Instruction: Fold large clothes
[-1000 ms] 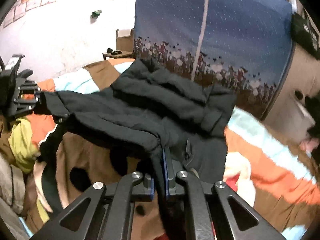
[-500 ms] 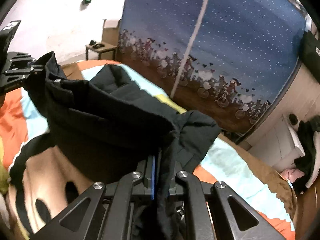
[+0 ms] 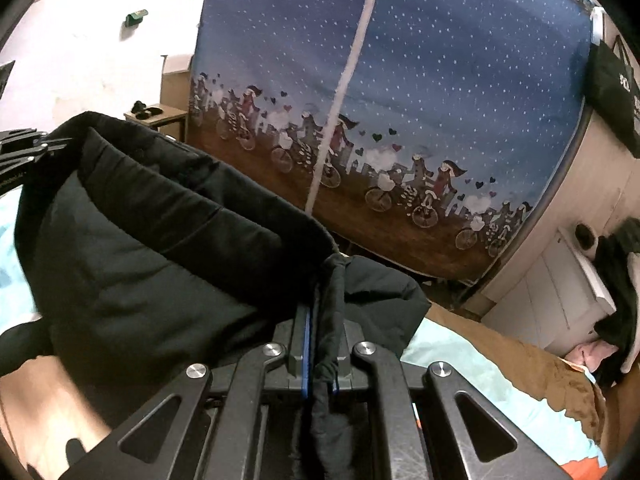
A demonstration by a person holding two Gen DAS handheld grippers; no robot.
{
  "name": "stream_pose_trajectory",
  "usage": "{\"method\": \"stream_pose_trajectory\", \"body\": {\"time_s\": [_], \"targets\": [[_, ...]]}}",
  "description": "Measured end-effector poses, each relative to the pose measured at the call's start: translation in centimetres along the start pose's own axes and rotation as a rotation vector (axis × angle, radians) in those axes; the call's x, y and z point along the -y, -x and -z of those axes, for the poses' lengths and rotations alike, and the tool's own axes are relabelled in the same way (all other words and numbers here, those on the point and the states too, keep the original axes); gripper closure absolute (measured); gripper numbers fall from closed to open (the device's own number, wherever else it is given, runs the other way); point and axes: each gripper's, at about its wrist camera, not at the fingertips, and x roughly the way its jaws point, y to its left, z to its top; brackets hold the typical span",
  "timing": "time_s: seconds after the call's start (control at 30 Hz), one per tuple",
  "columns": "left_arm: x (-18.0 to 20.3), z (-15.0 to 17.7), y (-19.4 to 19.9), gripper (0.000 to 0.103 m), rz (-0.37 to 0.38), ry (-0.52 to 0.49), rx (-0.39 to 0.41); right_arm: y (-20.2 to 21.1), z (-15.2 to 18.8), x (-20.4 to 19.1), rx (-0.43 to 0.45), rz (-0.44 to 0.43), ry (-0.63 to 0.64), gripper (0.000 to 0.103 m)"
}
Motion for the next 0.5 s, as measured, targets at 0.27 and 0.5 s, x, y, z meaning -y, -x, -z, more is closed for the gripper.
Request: {"method": "stream_pose_trajectory", "body": {"time_s": [0.27, 0.5], "targets": [[-0.2, -0.2, -4.6, 0.098, -0.02, 0.023, -0.028, -4.7, -0.6, 0.8, -0.03, 0.02, -0.03, 0.096], [-0.6, 0.6, -8.2, 0.098, -0.008, 0.065, -0.089, -8.1, -0.4, 0.3, -0.066, 0.034, -0.041, 0.095]]}}
